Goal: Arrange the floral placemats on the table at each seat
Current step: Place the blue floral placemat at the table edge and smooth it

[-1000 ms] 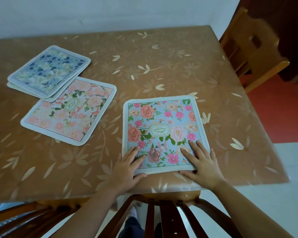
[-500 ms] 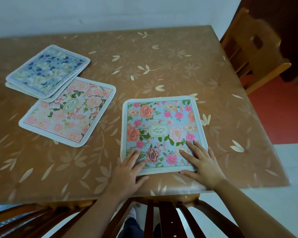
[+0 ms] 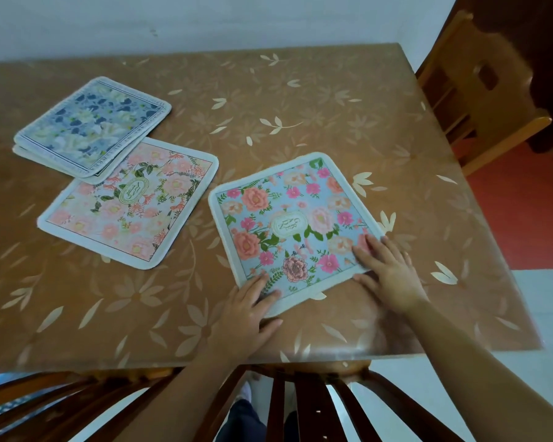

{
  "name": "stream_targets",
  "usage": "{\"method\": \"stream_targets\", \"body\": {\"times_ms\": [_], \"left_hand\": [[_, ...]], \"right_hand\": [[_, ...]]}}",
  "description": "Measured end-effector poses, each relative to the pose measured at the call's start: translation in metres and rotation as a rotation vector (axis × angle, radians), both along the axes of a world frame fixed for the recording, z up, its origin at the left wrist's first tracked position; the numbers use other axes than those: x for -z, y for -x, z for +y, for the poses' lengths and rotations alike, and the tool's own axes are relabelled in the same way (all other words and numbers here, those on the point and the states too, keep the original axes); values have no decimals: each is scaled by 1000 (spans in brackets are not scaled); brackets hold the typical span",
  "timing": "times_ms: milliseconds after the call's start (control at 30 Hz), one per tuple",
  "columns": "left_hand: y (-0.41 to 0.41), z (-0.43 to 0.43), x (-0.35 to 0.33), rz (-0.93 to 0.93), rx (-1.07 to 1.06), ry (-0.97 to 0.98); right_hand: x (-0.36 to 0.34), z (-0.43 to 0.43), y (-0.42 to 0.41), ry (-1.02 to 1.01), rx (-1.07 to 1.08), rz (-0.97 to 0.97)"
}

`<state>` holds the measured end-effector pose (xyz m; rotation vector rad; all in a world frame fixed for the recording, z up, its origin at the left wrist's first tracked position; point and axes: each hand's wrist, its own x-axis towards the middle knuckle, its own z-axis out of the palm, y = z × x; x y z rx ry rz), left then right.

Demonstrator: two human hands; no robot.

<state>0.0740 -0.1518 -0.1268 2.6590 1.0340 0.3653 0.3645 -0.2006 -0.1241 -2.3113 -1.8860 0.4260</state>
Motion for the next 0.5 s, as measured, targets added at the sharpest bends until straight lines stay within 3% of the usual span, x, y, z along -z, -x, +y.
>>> {"method": "stream_targets", "body": {"times_ms": [233, 500], "left_hand": [[3, 15, 11, 90, -43, 123], [23, 21, 12, 129, -45, 150]], "right_hand": [[4, -6, 74, -216, -383, 31], [8, 15, 114, -338, -493, 83]]}}
